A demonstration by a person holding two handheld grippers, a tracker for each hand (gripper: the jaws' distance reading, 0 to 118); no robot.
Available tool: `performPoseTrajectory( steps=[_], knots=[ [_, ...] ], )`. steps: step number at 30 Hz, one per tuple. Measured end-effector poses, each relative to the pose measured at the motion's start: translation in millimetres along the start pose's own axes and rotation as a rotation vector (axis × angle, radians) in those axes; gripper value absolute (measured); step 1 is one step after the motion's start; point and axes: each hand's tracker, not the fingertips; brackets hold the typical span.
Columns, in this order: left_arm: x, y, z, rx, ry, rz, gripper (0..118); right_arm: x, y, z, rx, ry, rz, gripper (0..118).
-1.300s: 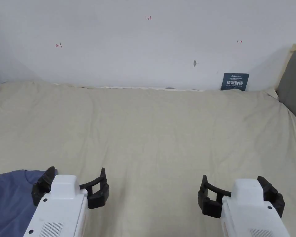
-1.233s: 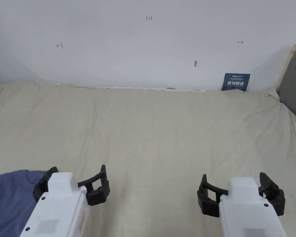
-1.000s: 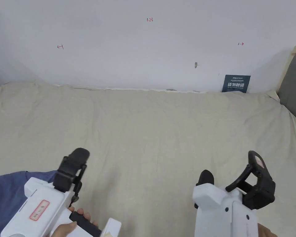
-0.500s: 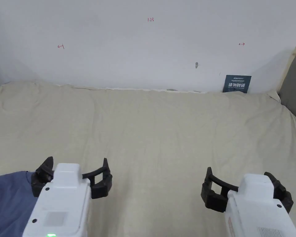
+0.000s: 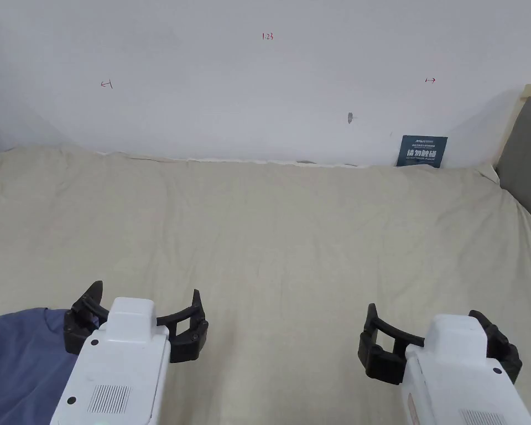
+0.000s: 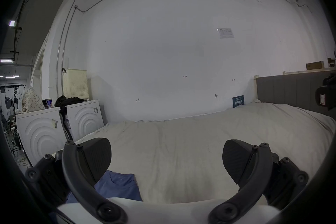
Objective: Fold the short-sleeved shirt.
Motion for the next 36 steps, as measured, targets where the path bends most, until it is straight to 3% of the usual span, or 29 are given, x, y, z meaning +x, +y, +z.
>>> performPoseTrajectory(
  steps=[25, 27, 28, 30, 31, 33, 36],
  knots=[
    [-2.8, 5.8, 5.6, -0.003, -0.011, -0.002, 115, -0.1, 4.0, 2.1, -0.001, 0.007, 0.020, 116],
    [-3.5, 7.5, 5.8, -0.011, -0.017, -0.001, 98, -0.2, 4.2, 2.7, -0.001, 0.008, 0.022, 97],
    [-3.8, 8.4, 6.2, -0.014, -0.023, 0.002, 77, -0.6, 4.4, 3.0, -0.005, 0.006, 0.025, 76],
    [-3.5, 10.1, 6.5, -0.025, -0.040, 0.014, 71, -1.7, 4.7, 2.9, -0.014, -0.005, 0.038, 69],
    [-4.0, 11.9, 6.5, -0.036, -0.057, 0.029, 54, -1.3, 5.1, 3.0, -0.016, -0.008, 0.041, 52],
    [-3.5, 14.7, 6.5, -0.042, -0.069, 0.046, 2, -0.4, 5.3, 2.3, -0.023, -0.017, 0.045, 3],
    [-10.5, 15.4, 9.4, -0.040, -0.073, 0.072, 0, 5.0, 5.7, 2.8, -0.029, -0.004, 0.021, 1]
  ],
)
